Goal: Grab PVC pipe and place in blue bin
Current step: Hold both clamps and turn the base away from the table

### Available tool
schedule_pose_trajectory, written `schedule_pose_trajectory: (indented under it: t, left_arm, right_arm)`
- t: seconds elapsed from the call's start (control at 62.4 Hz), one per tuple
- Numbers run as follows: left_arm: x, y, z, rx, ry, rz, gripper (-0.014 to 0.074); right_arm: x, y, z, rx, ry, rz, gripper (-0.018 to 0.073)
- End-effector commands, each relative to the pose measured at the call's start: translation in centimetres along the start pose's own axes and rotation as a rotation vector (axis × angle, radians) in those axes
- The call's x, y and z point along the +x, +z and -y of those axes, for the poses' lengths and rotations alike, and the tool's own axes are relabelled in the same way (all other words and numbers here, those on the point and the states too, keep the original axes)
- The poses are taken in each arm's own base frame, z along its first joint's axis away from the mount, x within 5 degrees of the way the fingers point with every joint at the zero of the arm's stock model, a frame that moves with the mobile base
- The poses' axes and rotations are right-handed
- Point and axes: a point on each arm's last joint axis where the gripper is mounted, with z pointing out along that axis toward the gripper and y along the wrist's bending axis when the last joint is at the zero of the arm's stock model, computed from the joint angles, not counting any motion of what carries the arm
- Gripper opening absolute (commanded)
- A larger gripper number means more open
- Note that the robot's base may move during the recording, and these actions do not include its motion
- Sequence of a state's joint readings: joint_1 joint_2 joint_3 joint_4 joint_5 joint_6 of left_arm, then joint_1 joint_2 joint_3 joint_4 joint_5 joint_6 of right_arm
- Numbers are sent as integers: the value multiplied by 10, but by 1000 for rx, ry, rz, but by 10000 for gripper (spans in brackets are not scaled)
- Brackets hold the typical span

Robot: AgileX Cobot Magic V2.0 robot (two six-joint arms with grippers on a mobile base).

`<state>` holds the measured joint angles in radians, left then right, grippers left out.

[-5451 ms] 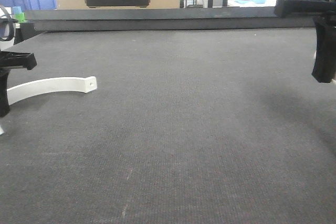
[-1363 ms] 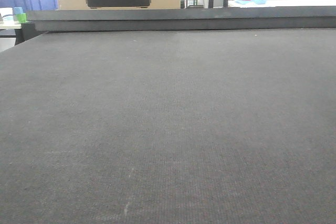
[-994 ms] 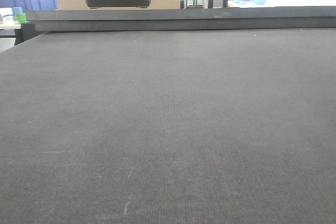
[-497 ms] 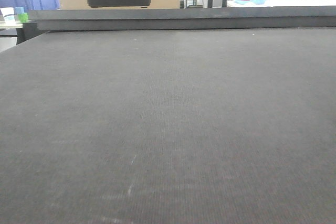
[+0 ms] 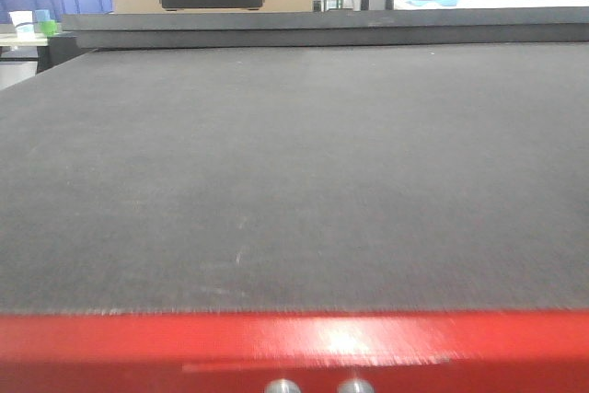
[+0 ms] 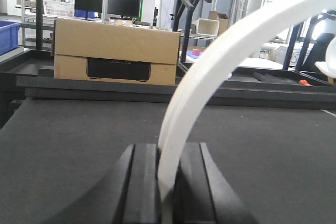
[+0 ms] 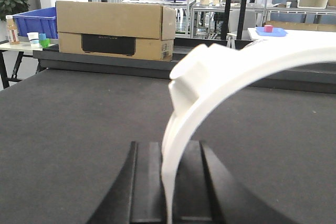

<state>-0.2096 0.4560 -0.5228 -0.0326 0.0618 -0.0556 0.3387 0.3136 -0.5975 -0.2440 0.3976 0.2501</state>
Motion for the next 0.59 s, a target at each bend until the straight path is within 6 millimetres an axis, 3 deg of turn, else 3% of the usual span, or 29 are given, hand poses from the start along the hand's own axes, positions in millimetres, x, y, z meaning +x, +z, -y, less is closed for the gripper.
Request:
schedule_pose_trajectory:
  t: [0.0,0.577]
  left_arm:
    - [-4,-1,1,8,-8,38,-111]
    - [-5,-1,-8,-80,2,47,-111]
  right_arm:
    - [-2,-1,0,0,-17,27,-168]
    - [-2,-1,0,0,-17,27,-168]
